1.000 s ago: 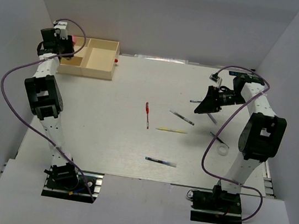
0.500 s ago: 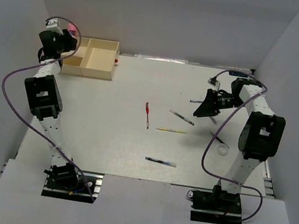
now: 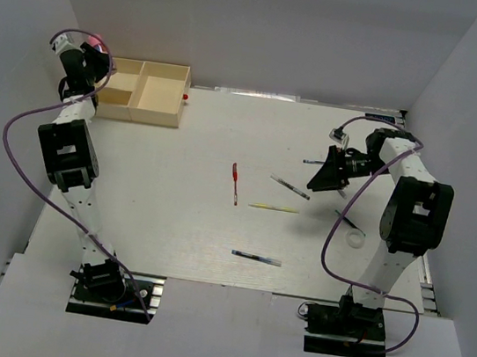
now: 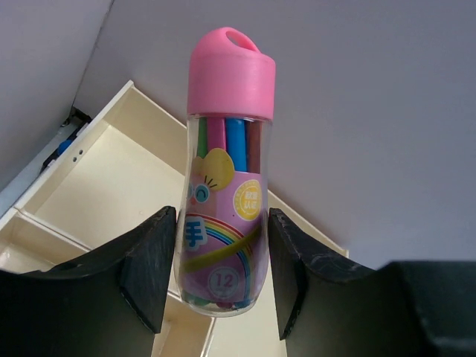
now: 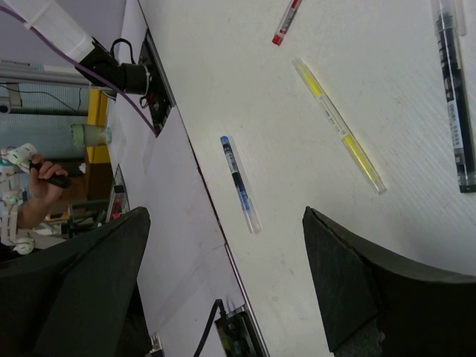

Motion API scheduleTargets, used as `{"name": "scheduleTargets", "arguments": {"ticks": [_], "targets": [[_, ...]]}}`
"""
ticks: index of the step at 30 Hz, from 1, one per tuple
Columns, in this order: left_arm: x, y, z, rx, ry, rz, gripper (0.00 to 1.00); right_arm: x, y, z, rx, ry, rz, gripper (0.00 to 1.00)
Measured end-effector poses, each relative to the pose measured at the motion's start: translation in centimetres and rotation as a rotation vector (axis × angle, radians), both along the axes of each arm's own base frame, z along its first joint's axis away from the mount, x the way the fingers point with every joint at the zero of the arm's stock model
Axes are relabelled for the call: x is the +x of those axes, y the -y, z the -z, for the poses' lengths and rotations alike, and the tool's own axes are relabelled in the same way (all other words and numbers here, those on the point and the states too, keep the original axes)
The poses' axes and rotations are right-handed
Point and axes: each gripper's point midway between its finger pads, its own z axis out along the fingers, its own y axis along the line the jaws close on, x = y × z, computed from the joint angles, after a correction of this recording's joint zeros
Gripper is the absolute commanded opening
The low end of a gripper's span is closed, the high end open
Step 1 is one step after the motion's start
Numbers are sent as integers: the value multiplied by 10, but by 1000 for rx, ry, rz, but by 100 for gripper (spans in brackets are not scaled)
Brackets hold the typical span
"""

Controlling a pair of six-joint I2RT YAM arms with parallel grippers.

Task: Sort the stationery into containers
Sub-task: Place the stationery in the storage box.

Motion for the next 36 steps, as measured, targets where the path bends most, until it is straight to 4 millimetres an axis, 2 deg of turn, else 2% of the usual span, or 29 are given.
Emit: {"name": "scheduleTargets", "arguments": {"ticks": [7, 11, 17, 23, 24, 26, 27, 31, 33, 34, 36], "targets": [[2, 4, 5, -65, 6, -32, 2, -6, 0, 6, 3, -24, -1, 89], [3, 5, 13, -84, -6, -35, 10, -5, 0, 7, 5, -21, -1, 89], [6, 5, 19, -93, 0, -46, 14, -5, -1, 7, 10, -17, 0, 89], [11, 7, 49, -110, -32, -52, 23, -5, -1, 7, 10, -17, 0, 89], [11, 8, 55, -113, -44, -53, 34, -5, -1, 7, 10, -17, 0, 89], [12, 11, 65, -118, -61, -52, 42, -5, -1, 7, 10, -18, 0, 89], [12, 12, 67, -119, -65, -52, 52, -5, -1, 7, 10, -18, 0, 89], [15, 18, 66, -116, -63, -52, 61, -5, -1, 7, 10, -18, 0, 89], [16, 16, 64, -110, -59, -59, 72, -5, -1, 7, 10, -18, 0, 89], [17, 17, 62, -105, -55, -61, 83, -5, -1, 7, 10, -17, 0, 89], [19, 17, 57, -101, -44, -64, 86, -5, -1, 7, 10, -18, 1, 89]]}}
